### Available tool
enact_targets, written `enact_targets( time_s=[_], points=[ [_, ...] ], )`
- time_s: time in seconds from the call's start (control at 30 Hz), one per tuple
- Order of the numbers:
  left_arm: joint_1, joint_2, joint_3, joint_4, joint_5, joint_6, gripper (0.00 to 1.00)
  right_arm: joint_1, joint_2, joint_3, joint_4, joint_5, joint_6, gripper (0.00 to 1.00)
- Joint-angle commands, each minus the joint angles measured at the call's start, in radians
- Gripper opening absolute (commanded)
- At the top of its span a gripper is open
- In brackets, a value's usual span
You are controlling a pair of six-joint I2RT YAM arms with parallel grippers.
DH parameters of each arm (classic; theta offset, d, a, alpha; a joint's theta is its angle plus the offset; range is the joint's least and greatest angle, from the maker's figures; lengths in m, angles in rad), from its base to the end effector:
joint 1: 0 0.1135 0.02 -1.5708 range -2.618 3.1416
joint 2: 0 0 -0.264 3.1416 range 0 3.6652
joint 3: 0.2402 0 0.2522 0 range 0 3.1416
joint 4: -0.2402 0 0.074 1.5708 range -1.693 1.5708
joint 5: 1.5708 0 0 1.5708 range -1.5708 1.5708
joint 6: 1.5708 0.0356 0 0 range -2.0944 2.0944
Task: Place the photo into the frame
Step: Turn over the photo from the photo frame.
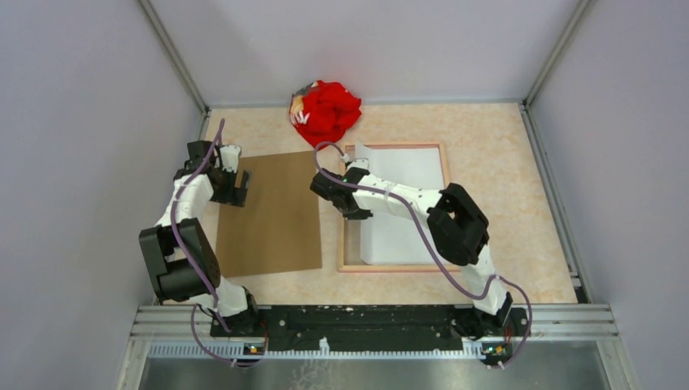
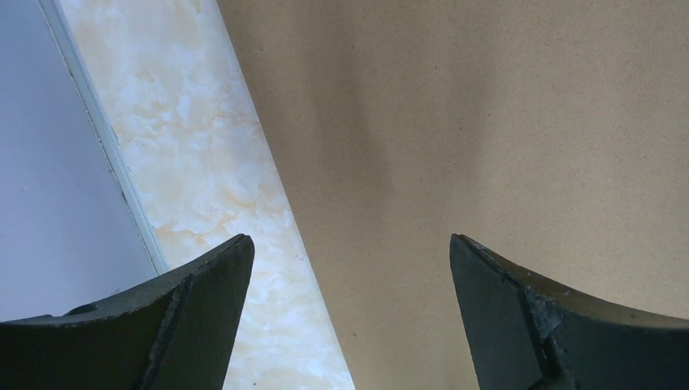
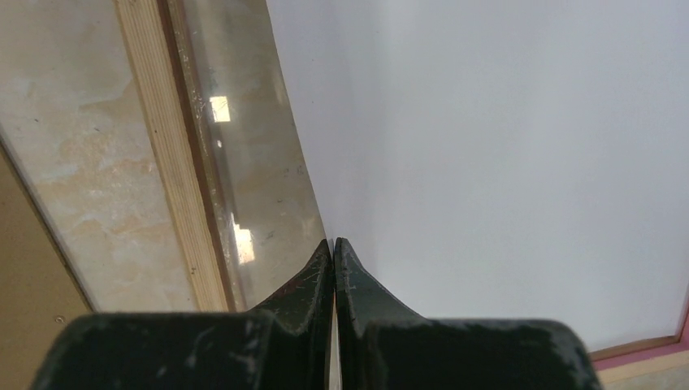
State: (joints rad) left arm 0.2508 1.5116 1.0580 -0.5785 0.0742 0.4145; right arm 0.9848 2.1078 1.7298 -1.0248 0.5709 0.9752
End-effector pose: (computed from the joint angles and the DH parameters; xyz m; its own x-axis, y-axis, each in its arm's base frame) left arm 0.2981 0.0736 0.2296 -0.8459 0.1979 -0.4952 0.1421 0.9787 0.1484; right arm 0.2495 0.3412 0.2032 -0.8448 -0.0133 -0.5349 0.0861 0.9833 -0.1605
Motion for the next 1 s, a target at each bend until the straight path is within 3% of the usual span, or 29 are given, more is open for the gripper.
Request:
enact_targets(
  time_s=[0.0, 0.17, 0.27, 0.47, 0.6, 0.73, 0.97],
  points=[
    [0.001, -0.016, -0.009, 0.022, 0.002, 0.005, 0.96, -0.011, -0.081, -0.023, 0.027, 0.012, -0.033, 0.0],
    [0.001, -0.017, -0.01, 0.02, 0.006, 0.001, 0.97, -0.013, -0.102, -0.061, 0.069, -0.014, -0.056, 0.0],
    [-0.001, -0.017, -0.012, 0.021, 0.007, 0.004, 0.97, -0.017, -0.103, -0.05, 0.066, -0.021, -0.064, 0.18],
    [0.0, -0.025, -0.011, 0.015, 0.01, 0.007, 0.97, -0.025, -0.145, -0.067, 0.098, -0.041, -0.093, 0.41],
    [-0.001, -0.024, -0.007, 0.008, 0.018, 0.01, 0.98, -0.03, -0.186, -0.102, 0.149, -0.083, -0.12, 0.67],
    [0.0, -0.022, -0.005, 0.001, 0.018, 0.016, 0.98, -0.031, -0.231, -0.14, 0.204, -0.124, -0.156, 0.84],
    [0.0, -0.024, 0.003, -0.012, 0.019, 0.018, 0.98, -0.041, -0.294, -0.177, 0.268, -0.213, -0.188, 0.89]
  ],
)
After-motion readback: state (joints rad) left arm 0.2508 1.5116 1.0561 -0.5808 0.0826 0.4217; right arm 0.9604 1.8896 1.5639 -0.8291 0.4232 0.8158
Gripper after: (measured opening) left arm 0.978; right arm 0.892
